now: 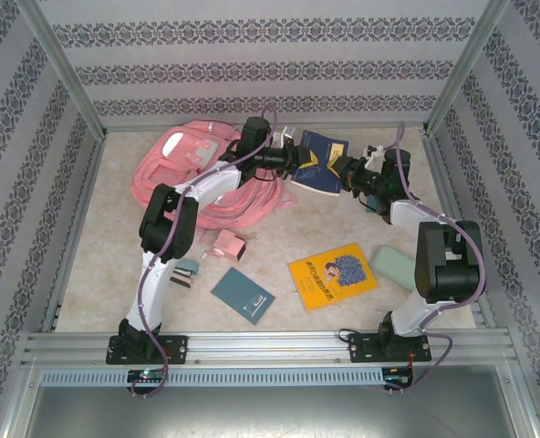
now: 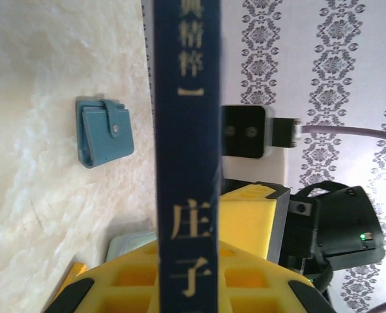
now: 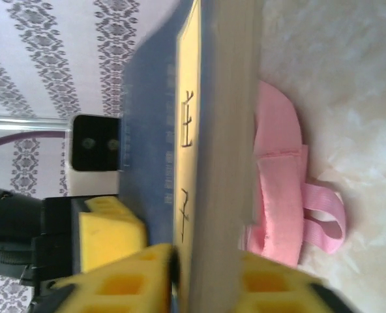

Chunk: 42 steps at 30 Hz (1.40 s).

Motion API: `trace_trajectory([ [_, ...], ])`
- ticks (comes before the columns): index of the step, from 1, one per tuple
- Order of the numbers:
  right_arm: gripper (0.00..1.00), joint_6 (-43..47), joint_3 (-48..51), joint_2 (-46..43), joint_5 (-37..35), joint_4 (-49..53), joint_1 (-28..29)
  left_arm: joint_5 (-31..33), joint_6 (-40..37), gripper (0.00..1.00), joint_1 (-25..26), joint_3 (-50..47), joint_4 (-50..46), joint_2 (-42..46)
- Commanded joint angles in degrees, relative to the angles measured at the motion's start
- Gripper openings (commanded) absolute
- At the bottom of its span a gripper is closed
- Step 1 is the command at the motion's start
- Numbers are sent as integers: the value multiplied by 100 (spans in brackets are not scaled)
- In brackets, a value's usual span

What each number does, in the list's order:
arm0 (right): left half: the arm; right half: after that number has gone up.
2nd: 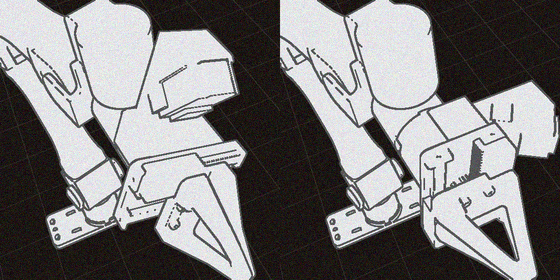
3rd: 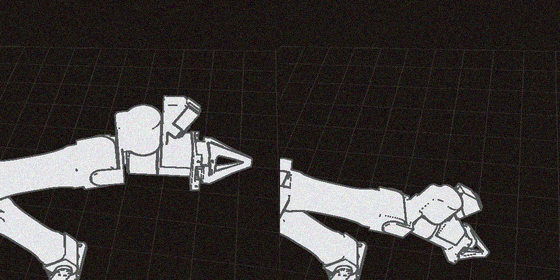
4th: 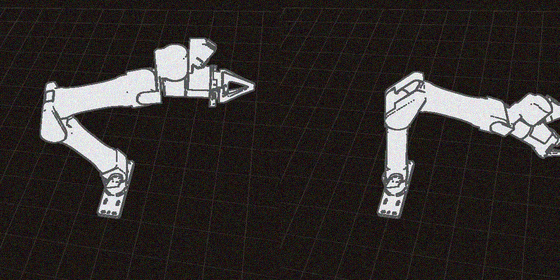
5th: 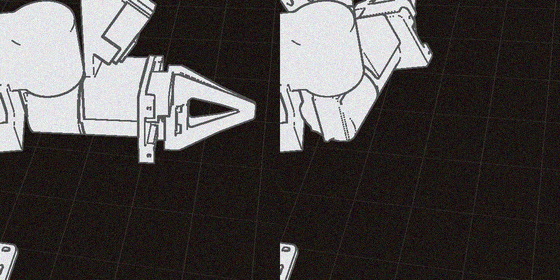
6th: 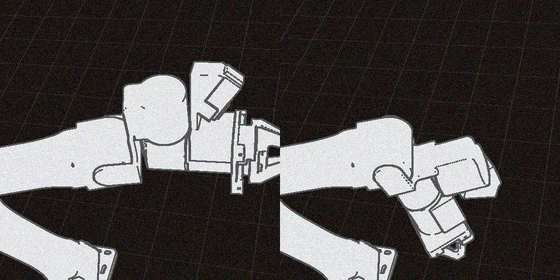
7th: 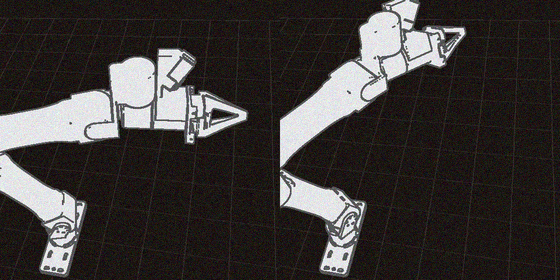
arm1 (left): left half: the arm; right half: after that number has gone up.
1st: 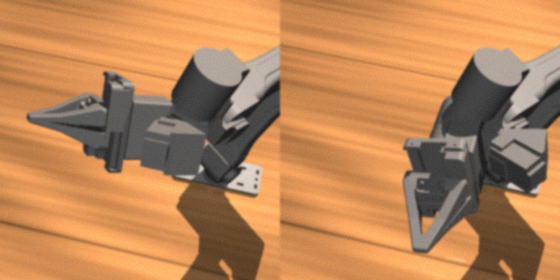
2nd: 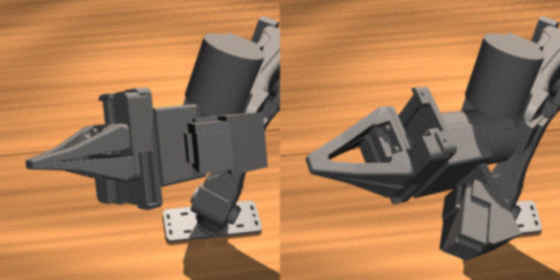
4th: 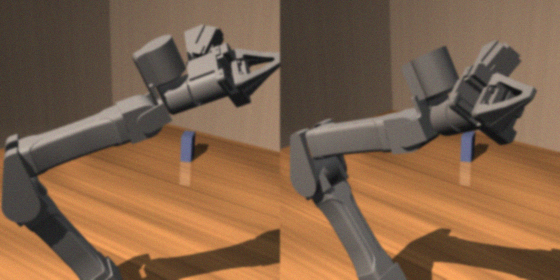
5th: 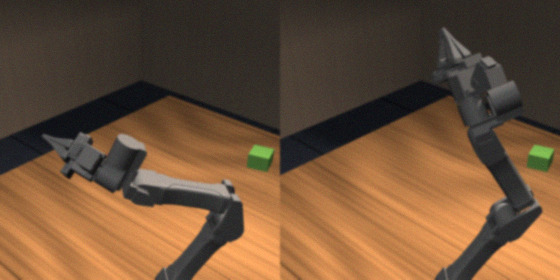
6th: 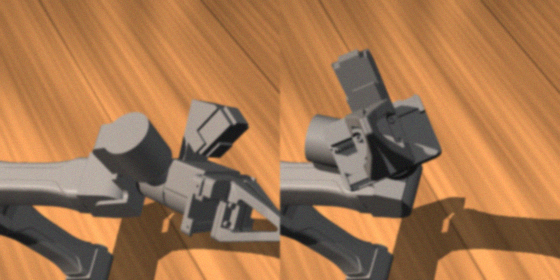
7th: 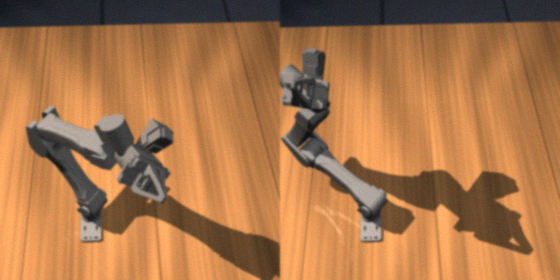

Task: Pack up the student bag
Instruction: Pass the book, then open the student bag at the top-center of the table.

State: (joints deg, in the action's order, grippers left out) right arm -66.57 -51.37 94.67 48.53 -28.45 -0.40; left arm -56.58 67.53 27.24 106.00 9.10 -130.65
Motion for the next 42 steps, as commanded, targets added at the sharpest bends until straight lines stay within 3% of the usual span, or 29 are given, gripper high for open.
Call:
trace_trajectory([
  [1, 1, -71, -96, 36, 88, -327, -25, -329, -652, 3, 60, 265, -550, 279],
  [4, 0, -37, -56, -26, 18, -267, -29, -87, -1499, 27, 37, 555, -1723, 301],
  [6, 0, 17, -41, -52, 3, -218, -30, 385, -2340, 38, 10, 932, -2940, 273],
  [11, 0, 111, 77, -155, -145, -124, -29, 1868, -4036, 47, -152, 1956, -5343, 123],
  [15, 0, 304, 198, -303, -316, 63, 3, 3791, -4806, 48, -289, 2272, -6488, 70],
  [19, 0, 512, 238, -405, -374, 309, 66, 5030, -5472, 48, -277, 2099, -6913, 30],
  [25, 0, 543, 317, -423, -415, 341, 141, 5850, -5889, 49, -258, 1799, -6970, -63],
  [36, 0, 577, 260, -397, -459, 461, 259, 6064, -6294, 54, -80, 1569, -6967, -370],
  [39, 0, 593, 260, -388, -462, 462, 284, 6154, -6320, 49, -56, 1503, -6953, -404],
  [42, 0, 604, 261, -384, -468, 473, 328, 6312, -6300, 14, -59, 1520, -6973, -352],
])
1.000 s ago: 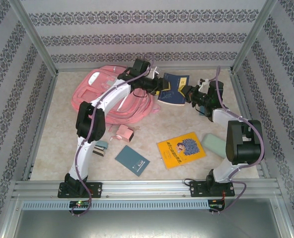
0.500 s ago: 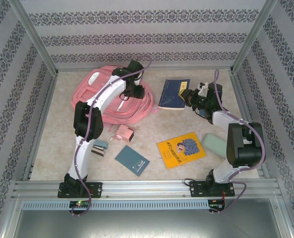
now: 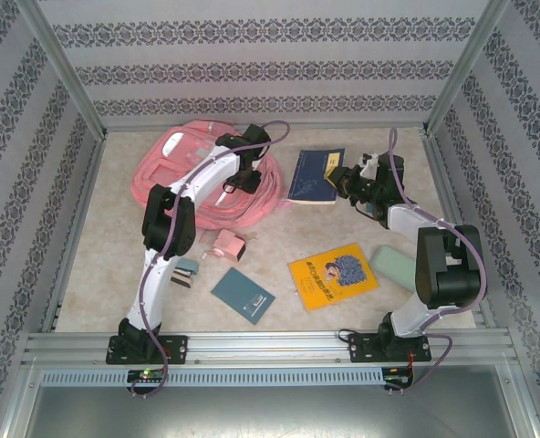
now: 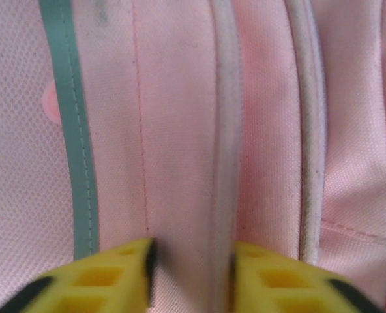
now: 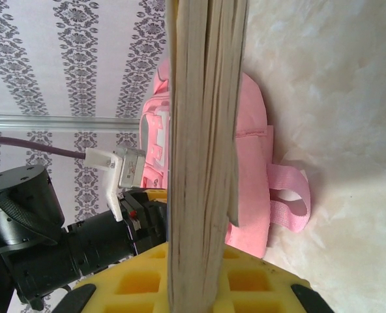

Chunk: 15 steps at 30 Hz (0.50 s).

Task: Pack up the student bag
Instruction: Open the student bag at the top-center of the table.

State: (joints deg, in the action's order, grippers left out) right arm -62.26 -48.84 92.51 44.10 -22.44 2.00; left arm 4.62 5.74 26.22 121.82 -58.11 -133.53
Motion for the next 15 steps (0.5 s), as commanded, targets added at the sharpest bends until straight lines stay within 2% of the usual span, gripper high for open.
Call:
trace_trajectory([
  [1, 0, 173, 15, -162, -32, -129, 113, 179, -102, 2, 49, -46, -243, -1],
  [2, 0, 173, 20, -155, -45, -124, 136, 127, -54, 0, 44, -7, -240, 74],
  [9, 0, 65, -150, 14, -252, -252, 431, -354, 288, 0, -50, 847, -488, 570],
  [15, 0, -16, -351, 247, -599, -420, 763, -1095, 795, 0, -485, 1589, -708, 786],
])
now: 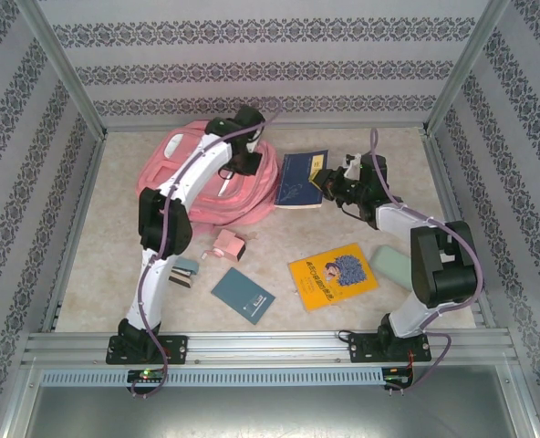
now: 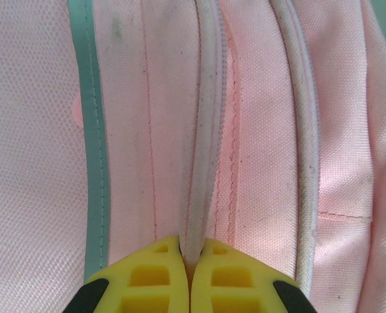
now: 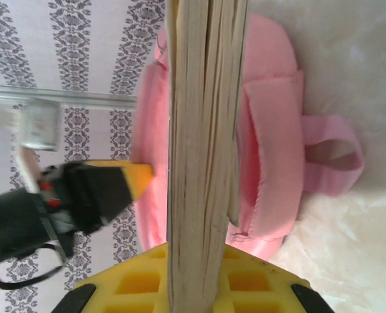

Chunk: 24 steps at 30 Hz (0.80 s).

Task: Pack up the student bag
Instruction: Open the student bag at the top-center of the table, then place the book in the student bag.

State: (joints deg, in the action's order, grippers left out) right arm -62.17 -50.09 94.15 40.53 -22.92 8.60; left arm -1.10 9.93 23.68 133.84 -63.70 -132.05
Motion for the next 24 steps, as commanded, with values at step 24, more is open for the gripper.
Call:
trace_trajectory([
  [24, 0, -860, -2299, 2533, -1869, -1737, 1602, -4227, 1912, 0, -1573, 156, 1590, 1128],
])
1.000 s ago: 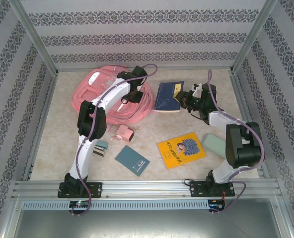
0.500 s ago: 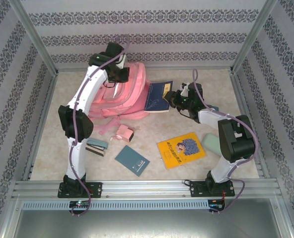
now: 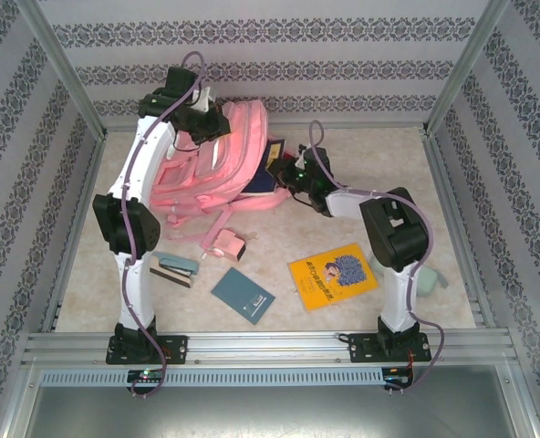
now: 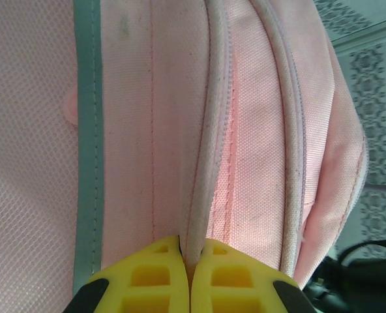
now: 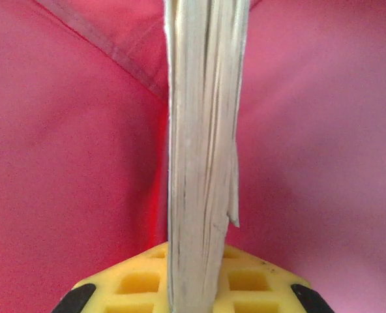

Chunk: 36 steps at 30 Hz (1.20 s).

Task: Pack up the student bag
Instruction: Place the book in the student bag.

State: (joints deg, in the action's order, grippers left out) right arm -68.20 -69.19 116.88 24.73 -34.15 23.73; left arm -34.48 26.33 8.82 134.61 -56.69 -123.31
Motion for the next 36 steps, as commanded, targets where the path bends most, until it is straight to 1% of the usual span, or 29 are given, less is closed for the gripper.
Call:
trace_trajectory([
  [1, 0, -360, -516, 396, -286, -719, 113, -939, 294, 0, -120, 73, 923, 257],
  [5, 0, -593, -1141, 924, -125, -940, 241, -1185, 277, 0, -181, -42, 1028, 238],
  [8, 0, -826, -1447, 1199, -31, -1205, 337, -1281, 204, 0, -170, -106, 1035, 190],
  [10, 0, -823, -1674, 1289, 18, -1199, 424, -1394, 128, 0, -170, -102, 1038, 137],
  [14, 0, -780, -2281, 1589, 7, -874, 651, -1521, 248, 0, -149, -106, 1138, 61],
  [22, 0, -627, -3237, 2319, -498, 198, 1083, -1532, 452, 0, 14, -72, 1266, 86],
  [24, 4, -483, -3554, 2493, -525, 495, 1153, -1538, 444, 0, 30, -82, 1249, 92],
  [25, 9, -434, -3722, 2584, -494, 690, 1177, -1542, 431, 0, 39, -83, 1227, 96],
  [27, 33, -422, -3879, 2687, -422, 850, 1187, -1543, 395, 0, 40, -98, 1192, 115],
  [28, 41, -438, -3853, 2691, -401, 861, 1179, -1529, 383, 0, 41, -103, 1168, 129],
  [29, 47, -447, -3785, 2659, -395, 858, 1165, -1510, 342, 0, 41, -104, 1130, 131],
  [30, 51, -449, -3677, 2591, -397, 860, 1147, -1491, 294, 0, 41, -106, 1093, 144],
  [33, 58, -373, -3277, 2306, -438, 816, 1076, -1411, 185, 0, 41, -110, 993, 158],
  [36, 60, -271, -2815, 1955, -425, 712, 963, -1372, 127, 0, 32, -119, 928, 149],
])
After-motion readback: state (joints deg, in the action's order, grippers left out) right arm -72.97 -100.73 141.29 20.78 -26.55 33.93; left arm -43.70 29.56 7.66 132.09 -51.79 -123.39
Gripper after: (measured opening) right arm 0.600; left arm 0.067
